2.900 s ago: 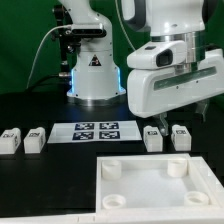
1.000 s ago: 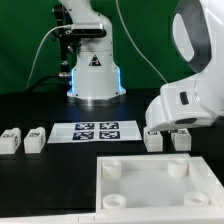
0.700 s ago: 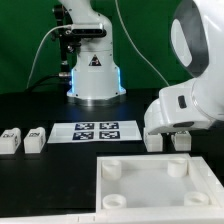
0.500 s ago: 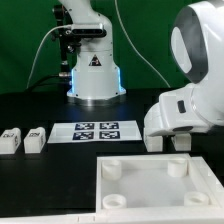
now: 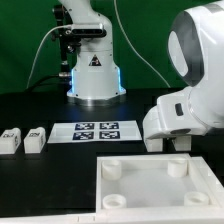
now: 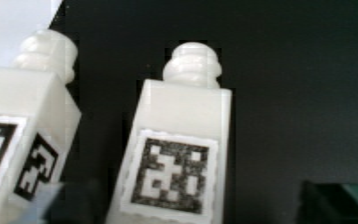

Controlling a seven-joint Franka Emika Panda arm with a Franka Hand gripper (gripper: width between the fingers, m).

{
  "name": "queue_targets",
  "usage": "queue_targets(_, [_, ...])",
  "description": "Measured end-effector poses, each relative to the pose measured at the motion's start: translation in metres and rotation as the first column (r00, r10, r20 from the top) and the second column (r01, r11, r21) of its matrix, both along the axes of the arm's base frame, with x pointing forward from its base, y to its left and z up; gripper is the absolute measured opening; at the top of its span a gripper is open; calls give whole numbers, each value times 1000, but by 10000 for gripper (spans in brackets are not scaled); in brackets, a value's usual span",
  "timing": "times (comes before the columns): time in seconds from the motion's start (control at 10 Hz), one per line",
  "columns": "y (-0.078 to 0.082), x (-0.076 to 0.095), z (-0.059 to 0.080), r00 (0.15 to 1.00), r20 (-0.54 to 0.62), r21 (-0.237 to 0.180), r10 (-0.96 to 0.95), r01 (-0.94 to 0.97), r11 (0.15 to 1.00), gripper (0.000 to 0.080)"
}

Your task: Assemble one leg

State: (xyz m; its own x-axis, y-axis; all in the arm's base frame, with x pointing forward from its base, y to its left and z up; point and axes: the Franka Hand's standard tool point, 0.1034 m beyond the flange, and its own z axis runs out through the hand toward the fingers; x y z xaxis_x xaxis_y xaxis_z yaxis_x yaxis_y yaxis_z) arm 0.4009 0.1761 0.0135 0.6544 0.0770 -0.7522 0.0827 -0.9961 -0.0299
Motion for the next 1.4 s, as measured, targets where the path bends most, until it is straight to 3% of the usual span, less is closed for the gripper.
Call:
queue_targets(0.1, [0, 0, 0, 1000, 0, 0, 0, 0, 1000, 395])
queue_targets(0.2, [0, 0, 0, 1000, 0, 0, 0, 0, 1000, 290])
queue_targets(0.9, [-1, 2, 1, 1000, 1, 9, 6, -6, 1000, 290])
queue_targets(1.1, [-11, 20, 21, 999, 30, 41, 14, -16, 999, 290])
queue_targets(1.3, [-26, 49, 61, 993, 94, 94, 72, -81, 992, 290])
queue_targets(1.4, [-33, 60, 78, 987, 151, 98, 60, -75, 992, 290])
